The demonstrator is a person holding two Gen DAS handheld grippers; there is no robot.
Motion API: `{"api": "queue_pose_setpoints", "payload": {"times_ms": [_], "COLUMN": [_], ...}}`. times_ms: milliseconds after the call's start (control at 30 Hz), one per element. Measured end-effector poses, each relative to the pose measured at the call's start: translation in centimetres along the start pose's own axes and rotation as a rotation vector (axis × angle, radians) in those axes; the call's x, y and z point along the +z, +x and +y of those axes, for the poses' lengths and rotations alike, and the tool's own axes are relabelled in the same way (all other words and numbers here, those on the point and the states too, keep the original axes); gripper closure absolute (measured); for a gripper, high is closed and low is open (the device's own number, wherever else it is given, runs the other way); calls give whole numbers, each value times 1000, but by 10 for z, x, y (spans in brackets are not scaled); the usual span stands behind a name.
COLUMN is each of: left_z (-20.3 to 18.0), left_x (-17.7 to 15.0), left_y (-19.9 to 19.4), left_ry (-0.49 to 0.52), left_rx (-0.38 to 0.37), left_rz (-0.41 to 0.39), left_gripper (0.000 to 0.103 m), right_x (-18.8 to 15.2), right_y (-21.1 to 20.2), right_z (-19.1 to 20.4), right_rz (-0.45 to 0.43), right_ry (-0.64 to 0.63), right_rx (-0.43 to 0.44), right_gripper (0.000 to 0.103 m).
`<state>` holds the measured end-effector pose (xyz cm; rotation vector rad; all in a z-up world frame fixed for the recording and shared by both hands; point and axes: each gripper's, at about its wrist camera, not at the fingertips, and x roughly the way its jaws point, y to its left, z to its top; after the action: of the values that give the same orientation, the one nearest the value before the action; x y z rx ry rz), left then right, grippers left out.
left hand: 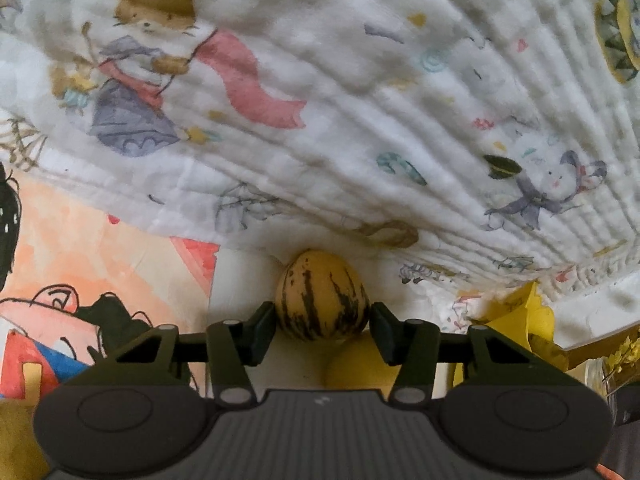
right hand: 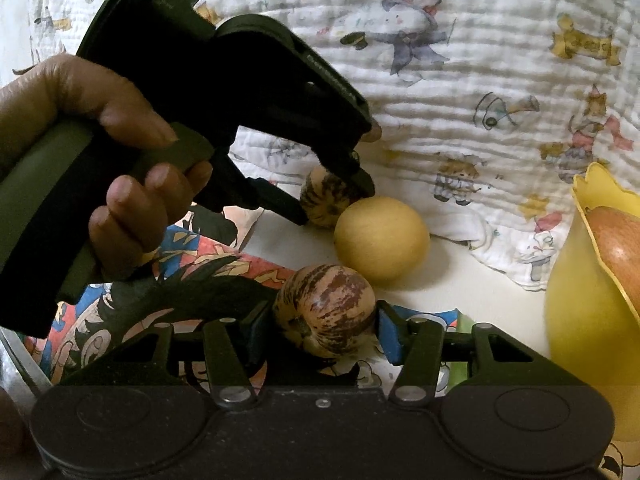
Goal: Organize fruits
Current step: 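Grasp a striped pepino melon with the left tool while the right tool grasps another, then carry the pepino melon over the tray with the left tool while the right tool carries its melon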
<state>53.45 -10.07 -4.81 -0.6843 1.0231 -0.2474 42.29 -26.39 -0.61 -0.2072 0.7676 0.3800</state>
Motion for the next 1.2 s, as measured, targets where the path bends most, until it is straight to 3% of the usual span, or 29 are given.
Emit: {"api": "queue_pose_setpoints", "payload": {"times_ms": [633,800,1200], "left_z": [10,1,-12], "left_x": [-11,-13,-28], "left_y": [-54,-50,-38], "left_ry": [97,162,286], "left_rx": [47,64,61], "left_rz": [-47,-62,-1], "left_gripper": [55,54,45], "right_x": [-3,-4,-12], "right_y": [-28,-32,-24], "right_z": [20,19,16], "right_rz": [-23,-22,5], "right_ry": [-18,-17,-2], "right_rx": [48,44,46], "right_gripper": [47,47,47]}}
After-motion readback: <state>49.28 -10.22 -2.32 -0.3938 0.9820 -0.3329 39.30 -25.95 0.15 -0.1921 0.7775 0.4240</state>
